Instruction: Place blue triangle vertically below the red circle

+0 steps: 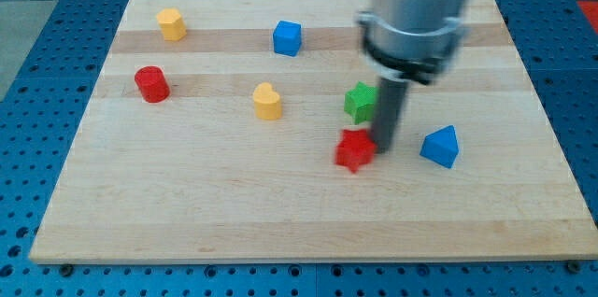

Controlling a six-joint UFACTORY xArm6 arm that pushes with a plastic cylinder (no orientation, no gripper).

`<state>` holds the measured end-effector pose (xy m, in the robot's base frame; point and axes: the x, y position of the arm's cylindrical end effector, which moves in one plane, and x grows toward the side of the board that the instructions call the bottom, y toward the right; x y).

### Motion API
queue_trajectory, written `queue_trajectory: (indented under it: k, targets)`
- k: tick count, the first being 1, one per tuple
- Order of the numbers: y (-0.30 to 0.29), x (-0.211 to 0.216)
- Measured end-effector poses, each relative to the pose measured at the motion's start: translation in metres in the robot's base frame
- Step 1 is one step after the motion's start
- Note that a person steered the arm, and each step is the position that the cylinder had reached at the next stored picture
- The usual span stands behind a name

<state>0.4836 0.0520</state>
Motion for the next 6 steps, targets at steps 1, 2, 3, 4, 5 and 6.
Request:
queue_trajectory:
  k: [1,2,3,4,5,6]
  targets:
    - [-0.010,-0.029]
    - [-0.017,-0.034]
    - [-0.018,-0.057]
    - [0.028,-0.050]
    - [0.082,-0.048]
    - [0.084,-0.053]
